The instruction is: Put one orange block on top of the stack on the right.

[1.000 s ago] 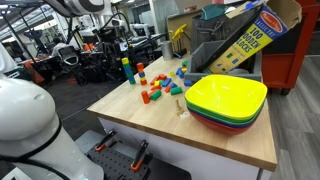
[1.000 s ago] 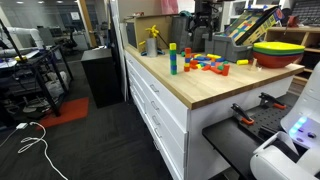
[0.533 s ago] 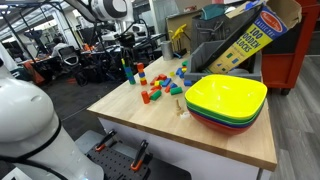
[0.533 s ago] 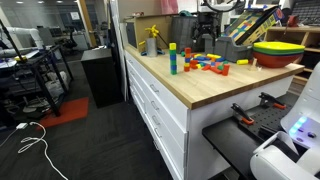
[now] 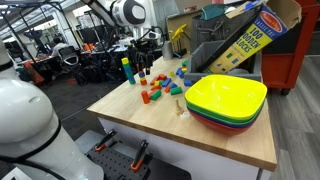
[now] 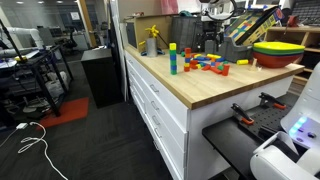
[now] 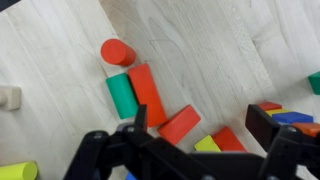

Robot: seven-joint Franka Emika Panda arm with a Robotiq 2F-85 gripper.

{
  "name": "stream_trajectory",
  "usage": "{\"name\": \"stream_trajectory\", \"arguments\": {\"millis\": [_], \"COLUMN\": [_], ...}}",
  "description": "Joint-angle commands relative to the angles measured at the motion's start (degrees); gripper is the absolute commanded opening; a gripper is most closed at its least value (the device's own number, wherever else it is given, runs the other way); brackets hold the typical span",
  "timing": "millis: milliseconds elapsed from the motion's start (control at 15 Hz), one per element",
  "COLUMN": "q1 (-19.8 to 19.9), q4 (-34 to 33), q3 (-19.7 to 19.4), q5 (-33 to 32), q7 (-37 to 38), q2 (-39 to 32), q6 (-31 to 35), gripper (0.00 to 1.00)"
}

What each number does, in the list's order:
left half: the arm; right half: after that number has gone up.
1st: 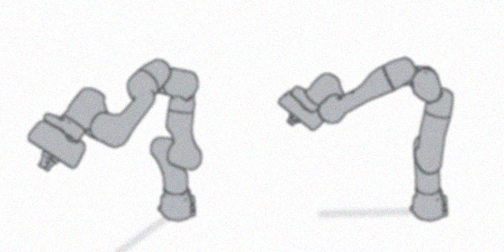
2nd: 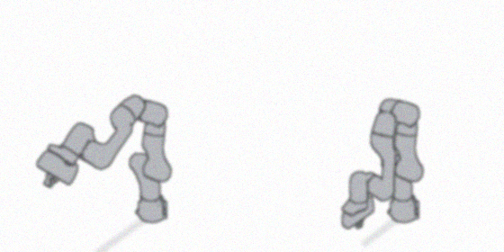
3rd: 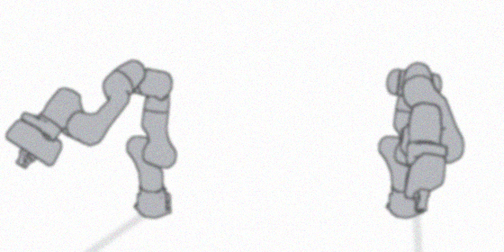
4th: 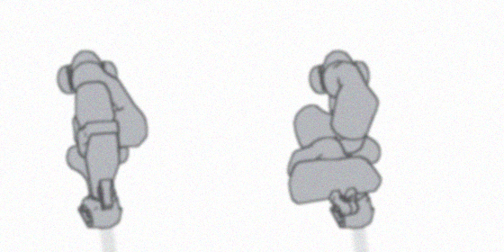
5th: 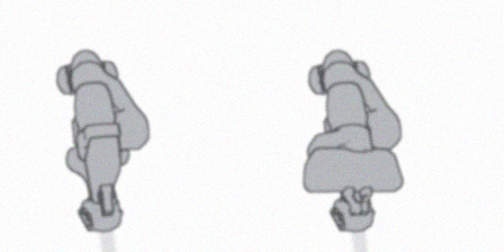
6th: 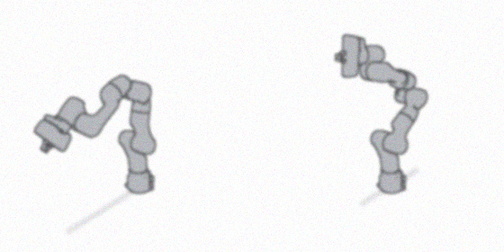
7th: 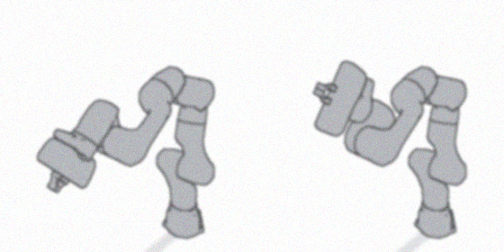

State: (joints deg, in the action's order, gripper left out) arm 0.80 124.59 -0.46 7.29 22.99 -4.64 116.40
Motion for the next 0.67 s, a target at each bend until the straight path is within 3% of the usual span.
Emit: {"name": "stream_trajectory", "arguments": {"millis": [0, 467, 600], "q1": [1.11, 3.46, 2.84], "q4": [-3.13, -6.53, -5.04], "q3": [-1.68, -3.90, -3.97], "q5": [2.76, 11.21, 9.79], "q7": [0.45, -1.18, -0.43], "q2": [-3.46, -7.73, -7.04], "q6": [-0.35, -0.97, -0.18], "gripper": [1.00, 1.00, 1.00]}}
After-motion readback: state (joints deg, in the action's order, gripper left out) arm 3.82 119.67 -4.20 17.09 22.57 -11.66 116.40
